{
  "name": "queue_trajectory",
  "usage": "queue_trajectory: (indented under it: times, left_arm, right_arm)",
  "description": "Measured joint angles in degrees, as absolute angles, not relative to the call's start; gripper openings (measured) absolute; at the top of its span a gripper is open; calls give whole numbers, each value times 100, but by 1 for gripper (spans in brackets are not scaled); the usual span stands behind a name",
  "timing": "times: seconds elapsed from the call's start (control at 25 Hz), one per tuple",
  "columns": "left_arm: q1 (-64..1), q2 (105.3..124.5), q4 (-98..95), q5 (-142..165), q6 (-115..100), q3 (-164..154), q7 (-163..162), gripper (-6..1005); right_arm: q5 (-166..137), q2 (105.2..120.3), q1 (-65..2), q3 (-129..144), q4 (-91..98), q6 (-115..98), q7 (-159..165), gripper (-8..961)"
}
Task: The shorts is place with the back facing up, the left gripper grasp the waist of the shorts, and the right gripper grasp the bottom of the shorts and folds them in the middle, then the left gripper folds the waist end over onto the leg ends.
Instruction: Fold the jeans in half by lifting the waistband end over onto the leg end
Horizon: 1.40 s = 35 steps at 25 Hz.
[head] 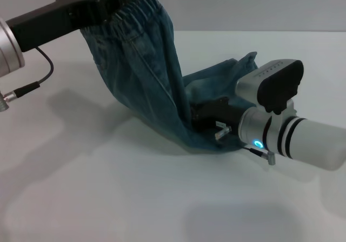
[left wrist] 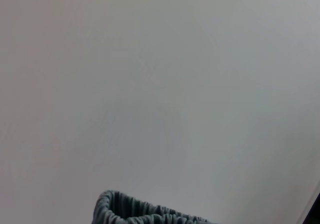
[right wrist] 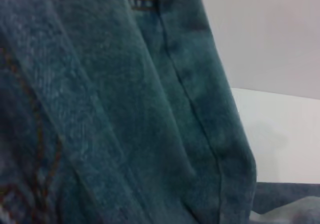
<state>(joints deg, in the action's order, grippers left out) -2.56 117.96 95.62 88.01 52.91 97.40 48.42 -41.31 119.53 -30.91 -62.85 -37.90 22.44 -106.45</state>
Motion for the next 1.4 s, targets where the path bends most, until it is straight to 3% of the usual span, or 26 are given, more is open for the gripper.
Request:
queue_trajectory:
  times: [0.68,1.4]
  left_arm:
    - [-261,11786,9516,8812,5331,9765,4847,64]
    - [-264,11795,9557,8797,5362,9745,4852,60]
  right_arm:
    - [-3808,11942,-2832,-5873,-4085,2302,-10683,103]
    - [-3805,11926,-3522,-6246,-3528,1765,-10706,108]
